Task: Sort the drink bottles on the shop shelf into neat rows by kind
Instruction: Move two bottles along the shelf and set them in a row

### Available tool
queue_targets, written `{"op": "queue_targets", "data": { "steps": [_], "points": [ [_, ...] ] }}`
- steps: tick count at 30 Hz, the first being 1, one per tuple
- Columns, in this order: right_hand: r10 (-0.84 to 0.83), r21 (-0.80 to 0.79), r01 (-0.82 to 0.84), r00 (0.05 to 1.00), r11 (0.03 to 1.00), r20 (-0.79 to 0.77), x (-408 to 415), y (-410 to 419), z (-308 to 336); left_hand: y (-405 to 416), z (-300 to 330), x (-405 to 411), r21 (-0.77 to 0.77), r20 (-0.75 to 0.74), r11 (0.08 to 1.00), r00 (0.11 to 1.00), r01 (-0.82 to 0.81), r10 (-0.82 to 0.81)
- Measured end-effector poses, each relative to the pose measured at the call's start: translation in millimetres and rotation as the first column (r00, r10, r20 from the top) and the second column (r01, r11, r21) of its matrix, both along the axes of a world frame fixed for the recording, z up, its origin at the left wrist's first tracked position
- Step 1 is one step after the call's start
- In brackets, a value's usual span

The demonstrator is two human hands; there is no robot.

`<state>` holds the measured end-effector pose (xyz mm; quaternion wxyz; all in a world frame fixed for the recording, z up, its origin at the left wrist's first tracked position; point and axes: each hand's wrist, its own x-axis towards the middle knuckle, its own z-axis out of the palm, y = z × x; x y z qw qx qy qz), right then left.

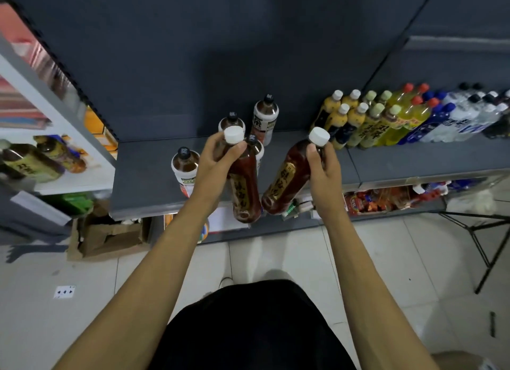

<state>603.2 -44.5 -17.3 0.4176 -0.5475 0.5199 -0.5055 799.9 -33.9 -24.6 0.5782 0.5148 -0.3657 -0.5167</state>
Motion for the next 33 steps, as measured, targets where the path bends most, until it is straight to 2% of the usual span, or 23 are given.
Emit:
{"op": "queue_targets", "data": {
  "steps": [6, 10, 13, 17, 22, 24, 27, 29, 33],
  "points": [
    [-0.115, -0.05, 0.121, 0.988, 0.991, 0.102, -23.5, 10.7, 19.8, -6.4, 24.2, -38.8, 0.045, -0.061, 0.986, 0.986, 0.157, -0.155],
    [-0.197, -0.017, 0.202, 0.968, 0.979, 0.153, -65.3, 28.5, 37.7, -7.2, 42.8, -91.0, 0.034, 0.012, 0.966, 0.966, 0.258, -0.258],
    [-0.214, 0.027, 0.212, 0.966, 0.977, 0.148, -113.1, 39.3, 48.1, -5.1, 56.7, -143.3, 0.013, 0.037, 0.937, 0.936, 0.35, -0.351],
    [-0.224, 0.066, 0.217, 0.965, 0.974, 0.135, -184.7, 67.4, 54.2, 5.7, 68.2, -225.3, -0.02, 0.156, 0.897, 0.888, 0.441, -0.433],
    [-0.343, 0.025, 0.342, 0.932, 0.939, 0.121, -271.4, 105.6, 71.5, 27.3, 82.6, -326.2, 0.044, 0.041, 0.821, 0.82, 0.57, -0.571],
    [-0.397, -0.003, 0.402, 0.905, 0.916, 0.149, -306.1, 118.7, 84.0, 33.8, 90.4, -362.2, 0.023, 0.032, 0.785, 0.784, 0.619, -0.62],
    [-0.435, -0.047, 0.448, 0.884, 0.893, 0.174, -351.2, 131.7, 105.0, 42.4, 109.7, -410.4, -0.053, 0.097, 0.75, 0.751, 0.66, -0.654],
    [-0.456, -0.069, 0.469, 0.877, 0.88, 0.148, -377.2, 135.8, 120.5, 46.9, 126.7, -441.2, -0.098, 0.143, 0.732, 0.738, 0.674, -0.66],
    [-0.512, -0.111, 0.521, 0.853, 0.846, 0.099, -417.5, 138.3, 149.4, 48.5, 154.6, -491.1, -0.157, 0.127, 0.69, 0.707, 0.706, -0.695]
  ]
}}
